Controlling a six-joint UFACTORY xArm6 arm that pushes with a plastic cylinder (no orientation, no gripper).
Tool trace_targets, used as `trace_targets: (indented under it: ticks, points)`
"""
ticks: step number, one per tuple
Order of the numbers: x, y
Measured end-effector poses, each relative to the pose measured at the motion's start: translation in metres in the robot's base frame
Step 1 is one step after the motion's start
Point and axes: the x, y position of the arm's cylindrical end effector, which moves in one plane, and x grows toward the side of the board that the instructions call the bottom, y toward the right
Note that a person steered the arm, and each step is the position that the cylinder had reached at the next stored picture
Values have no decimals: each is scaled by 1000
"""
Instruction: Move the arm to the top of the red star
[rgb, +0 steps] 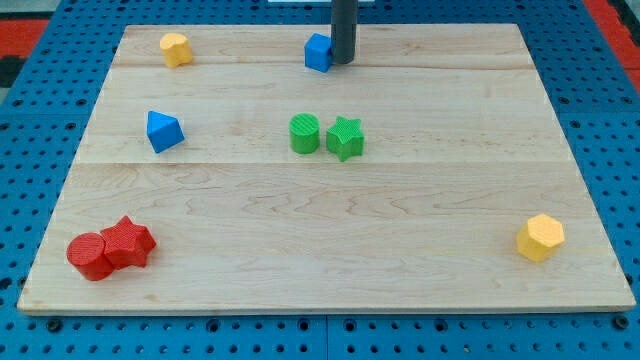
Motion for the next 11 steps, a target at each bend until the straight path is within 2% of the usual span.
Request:
trace_targets:
  ticks: [2,4,6,7,8,9,10,11]
  points:
    - [-2,34]
    - [-3,36]
    - [89,44]
    - [118,-3]
    - [100,-40]
    - [107,-98]
    - [133,-174]
    - [180,-185]
